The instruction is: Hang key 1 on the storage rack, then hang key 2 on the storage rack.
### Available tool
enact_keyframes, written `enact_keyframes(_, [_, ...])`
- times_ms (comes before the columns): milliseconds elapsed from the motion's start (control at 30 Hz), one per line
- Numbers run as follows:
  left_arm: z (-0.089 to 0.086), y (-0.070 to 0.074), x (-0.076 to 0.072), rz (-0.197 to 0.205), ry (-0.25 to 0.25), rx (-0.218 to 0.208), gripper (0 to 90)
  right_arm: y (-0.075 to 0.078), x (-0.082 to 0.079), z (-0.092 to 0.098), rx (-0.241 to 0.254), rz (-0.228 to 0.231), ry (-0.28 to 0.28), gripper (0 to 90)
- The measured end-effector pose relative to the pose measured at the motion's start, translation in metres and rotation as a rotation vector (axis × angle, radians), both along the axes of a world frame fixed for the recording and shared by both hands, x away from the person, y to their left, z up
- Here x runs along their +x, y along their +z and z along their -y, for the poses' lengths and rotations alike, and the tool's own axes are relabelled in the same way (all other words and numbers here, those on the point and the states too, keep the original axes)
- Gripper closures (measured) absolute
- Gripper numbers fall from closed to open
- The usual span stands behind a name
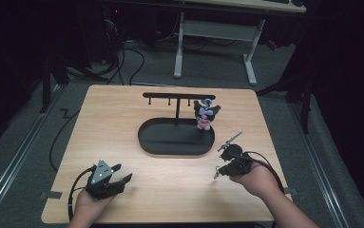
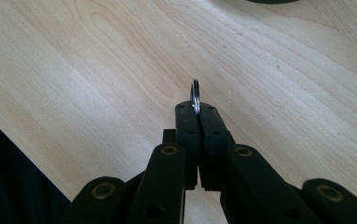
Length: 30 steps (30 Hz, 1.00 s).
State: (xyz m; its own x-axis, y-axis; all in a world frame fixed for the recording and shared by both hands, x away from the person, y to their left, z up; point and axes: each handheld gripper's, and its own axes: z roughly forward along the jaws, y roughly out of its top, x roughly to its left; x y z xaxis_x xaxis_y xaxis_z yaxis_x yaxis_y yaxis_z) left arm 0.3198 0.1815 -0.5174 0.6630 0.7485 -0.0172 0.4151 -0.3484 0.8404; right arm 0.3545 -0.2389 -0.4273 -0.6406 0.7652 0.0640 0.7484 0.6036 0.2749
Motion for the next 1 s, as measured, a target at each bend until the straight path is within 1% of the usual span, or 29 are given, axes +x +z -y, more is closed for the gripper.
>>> enact_keyframes(100, [0.002,-0.001,0.002,-0.002,-0.003,-0.002,42.7,0.002,0.002,0.002,0.004,-0.008,-0.021,88.9])
enact_keyframes(133, [0.003,-0.001,0.002,-0.005,-0.007,0.002,42.7,0.002,0.002,0.003,0.000,-0.010,-0.035,88.9])
enact_keyframes(233, [0.004,-0.001,0.003,-0.005,-0.010,0.006,42.7,0.004,0.003,0.007,0.001,-0.009,-0.053,88.9])
enact_keyframes(267, [0.005,-0.002,0.002,-0.005,-0.014,0.014,42.6,0.005,0.004,0.008,0.004,-0.010,-0.058,88.9])
enact_keyframes(333, [0.005,-0.002,0.001,-0.003,-0.014,0.018,42.6,0.005,0.004,0.009,-0.001,-0.008,-0.059,89.0])
enact_keyframes(367, [0.005,-0.002,0.001,-0.003,-0.013,0.015,42.6,0.006,0.005,0.010,-0.005,-0.001,-0.059,88.9])
enact_keyframes(400, [0.005,-0.001,0.002,-0.001,-0.010,0.013,42.6,0.007,0.005,0.010,-0.006,-0.009,-0.064,88.9])
enact_keyframes(500, [0.006,-0.001,0.003,-0.001,-0.009,0.012,42.7,0.010,0.009,0.012,-0.010,-0.002,-0.058,88.9])
enact_keyframes(533, [0.006,-0.002,0.004,0.000,-0.011,0.018,42.7,0.012,0.010,0.012,-0.003,-0.001,-0.062,88.9])
enact_keyframes(633, [0.008,-0.003,0.003,-0.011,-0.017,0.025,42.5,0.015,0.012,0.012,0.001,0.005,-0.059,88.9])
enact_keyframes(733, [0.007,-0.002,-0.001,-0.003,-0.020,0.026,42.5,0.021,0.017,0.009,-0.001,0.013,-0.055,88.9])
enact_keyframes(833, [0.005,-0.001,-0.002,0.002,-0.016,0.023,42.5,0.024,0.021,0.006,0.000,0.022,-0.047,88.9])
enact_keyframes(967, [0.003,0.001,-0.002,0.004,-0.014,0.022,42.0,0.032,0.029,0.000,0.003,0.030,-0.047,88.9])
enact_keyframes(1000, [0.002,0.001,-0.004,0.006,-0.017,0.003,41.6,0.034,0.030,-0.001,0.003,0.033,-0.042,88.9])
